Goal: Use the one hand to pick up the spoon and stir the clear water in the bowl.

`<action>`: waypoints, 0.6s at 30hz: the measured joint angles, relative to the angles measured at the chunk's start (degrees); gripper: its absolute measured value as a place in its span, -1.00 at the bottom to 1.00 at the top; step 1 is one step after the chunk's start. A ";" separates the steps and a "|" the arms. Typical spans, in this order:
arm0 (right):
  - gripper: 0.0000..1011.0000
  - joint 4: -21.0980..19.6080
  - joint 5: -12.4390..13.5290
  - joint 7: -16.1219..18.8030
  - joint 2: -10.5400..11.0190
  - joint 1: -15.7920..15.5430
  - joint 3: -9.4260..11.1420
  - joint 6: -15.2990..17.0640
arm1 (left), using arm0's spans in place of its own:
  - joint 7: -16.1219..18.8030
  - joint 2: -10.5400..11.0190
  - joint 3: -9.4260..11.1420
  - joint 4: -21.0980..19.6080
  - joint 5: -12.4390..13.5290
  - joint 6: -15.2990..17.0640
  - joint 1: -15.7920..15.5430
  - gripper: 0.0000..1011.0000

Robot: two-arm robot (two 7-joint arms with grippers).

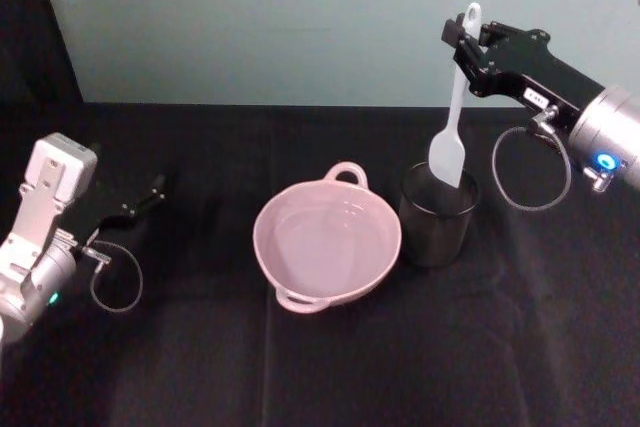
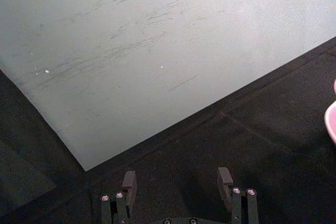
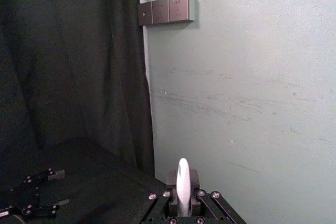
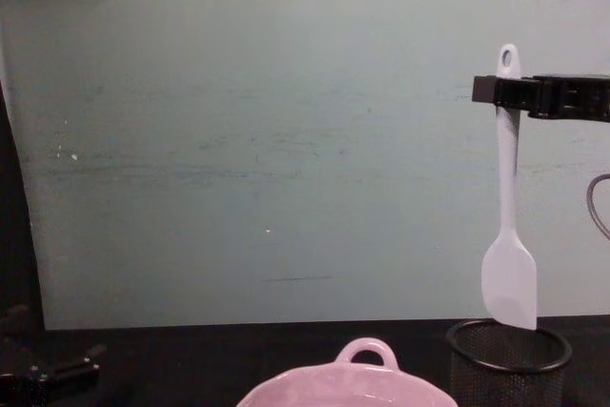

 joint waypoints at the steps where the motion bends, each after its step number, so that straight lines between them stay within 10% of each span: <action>1: -0.76 0.01 0.01 0.00 -0.01 -0.01 0.00 -0.01 | 0.00 0.00 0.00 0.00 0.00 0.00 0.00 1.00; 18: -0.76 0.05 0.06 0.04 0.04 -0.11 0.04 -0.08 | 0.00 0.00 0.00 0.00 0.00 0.00 0.00 1.00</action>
